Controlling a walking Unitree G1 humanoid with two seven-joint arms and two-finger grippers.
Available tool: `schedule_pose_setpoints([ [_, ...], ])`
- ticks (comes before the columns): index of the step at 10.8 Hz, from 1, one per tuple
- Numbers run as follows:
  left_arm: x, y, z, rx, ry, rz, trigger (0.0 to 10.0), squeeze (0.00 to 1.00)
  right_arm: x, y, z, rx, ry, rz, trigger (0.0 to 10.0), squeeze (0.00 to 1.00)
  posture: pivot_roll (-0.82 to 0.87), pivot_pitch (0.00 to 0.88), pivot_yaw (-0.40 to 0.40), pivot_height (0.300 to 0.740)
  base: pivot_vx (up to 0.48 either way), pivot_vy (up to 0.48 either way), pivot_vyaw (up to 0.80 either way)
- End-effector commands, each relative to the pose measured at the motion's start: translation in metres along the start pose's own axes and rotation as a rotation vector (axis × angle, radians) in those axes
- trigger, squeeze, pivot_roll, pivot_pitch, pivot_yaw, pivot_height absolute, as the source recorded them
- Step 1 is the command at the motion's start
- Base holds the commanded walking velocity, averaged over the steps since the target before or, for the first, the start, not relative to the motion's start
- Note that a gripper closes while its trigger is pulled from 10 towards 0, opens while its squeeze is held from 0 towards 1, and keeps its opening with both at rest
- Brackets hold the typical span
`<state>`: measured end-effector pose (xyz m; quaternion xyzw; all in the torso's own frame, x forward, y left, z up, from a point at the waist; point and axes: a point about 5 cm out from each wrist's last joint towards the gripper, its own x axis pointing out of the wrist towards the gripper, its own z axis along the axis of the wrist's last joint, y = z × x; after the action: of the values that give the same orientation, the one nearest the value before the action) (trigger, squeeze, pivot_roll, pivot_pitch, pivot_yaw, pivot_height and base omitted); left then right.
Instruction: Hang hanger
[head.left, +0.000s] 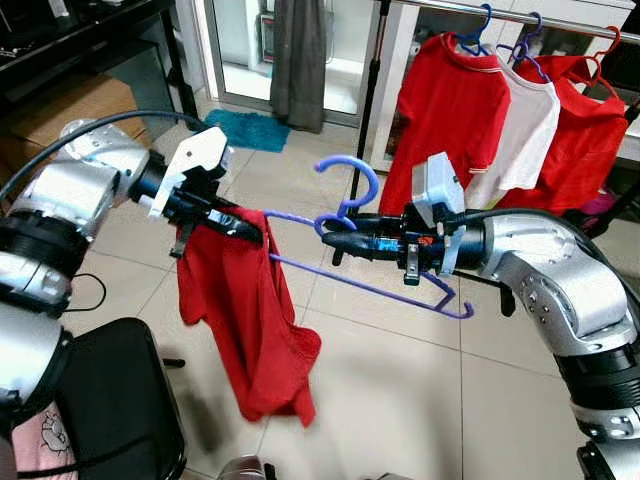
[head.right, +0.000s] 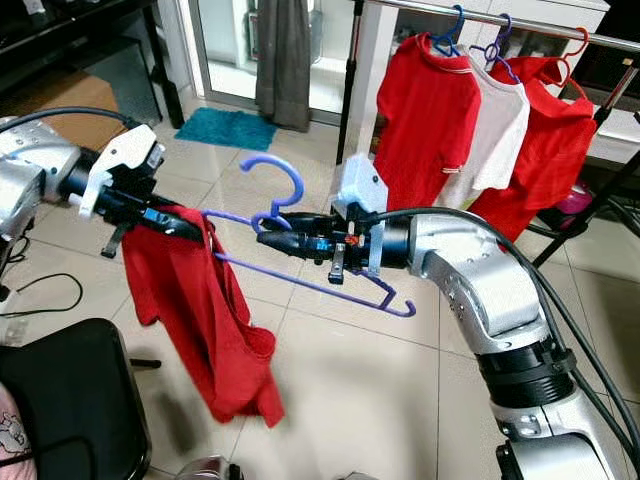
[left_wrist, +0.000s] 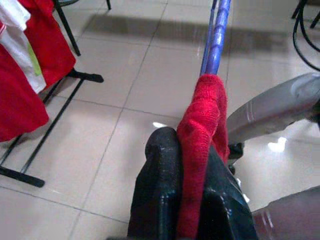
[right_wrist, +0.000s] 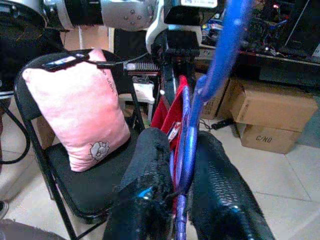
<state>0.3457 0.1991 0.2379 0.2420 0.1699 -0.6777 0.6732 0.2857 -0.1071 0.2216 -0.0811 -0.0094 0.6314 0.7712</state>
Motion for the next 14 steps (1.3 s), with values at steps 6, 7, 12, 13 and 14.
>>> schedule_pose_setpoints([
  [6,-0.019,-0.003,-0.026,-0.066,-0.011,0.175,0.0,0.0,-0.05,-0.032,-0.013,0.089,-0.131,-0.362,10.0,1.0,-0.05,0.0,-0.011,0.74,0.0,0.0,0.0],
  [7,-0.019,0.0,-0.023,-0.051,-0.043,0.233,0.0,0.0,-0.045,-0.023,-0.011,0.09,-0.155,-0.312,10.0,1.0,-0.05,0.0,-0.01,0.74,0.0,0.0,0.0],
  [12,-0.015,0.011,0.003,-0.007,-0.202,0.275,0.0,0.0,0.017,0.023,-0.032,0.129,-0.066,-0.16,10.0,0.04,-0.05,0.0,-0.001,0.74,0.0,0.0,0.0],
  [13,-0.015,0.011,0.003,0.001,-0.201,0.277,0.0,0.0,0.027,0.021,-0.036,0.129,-0.05,-0.213,10.0,0.0,-0.05,0.0,0.002,0.74,0.0,0.0,0.0],
  [14,-0.014,0.014,0.005,0.009,-0.207,0.297,0.0,0.0,0.047,0.021,-0.039,0.138,-0.041,-0.268,10.0,0.0,-0.05,0.0,0.003,0.74,0.0,0.0,0.0],
])
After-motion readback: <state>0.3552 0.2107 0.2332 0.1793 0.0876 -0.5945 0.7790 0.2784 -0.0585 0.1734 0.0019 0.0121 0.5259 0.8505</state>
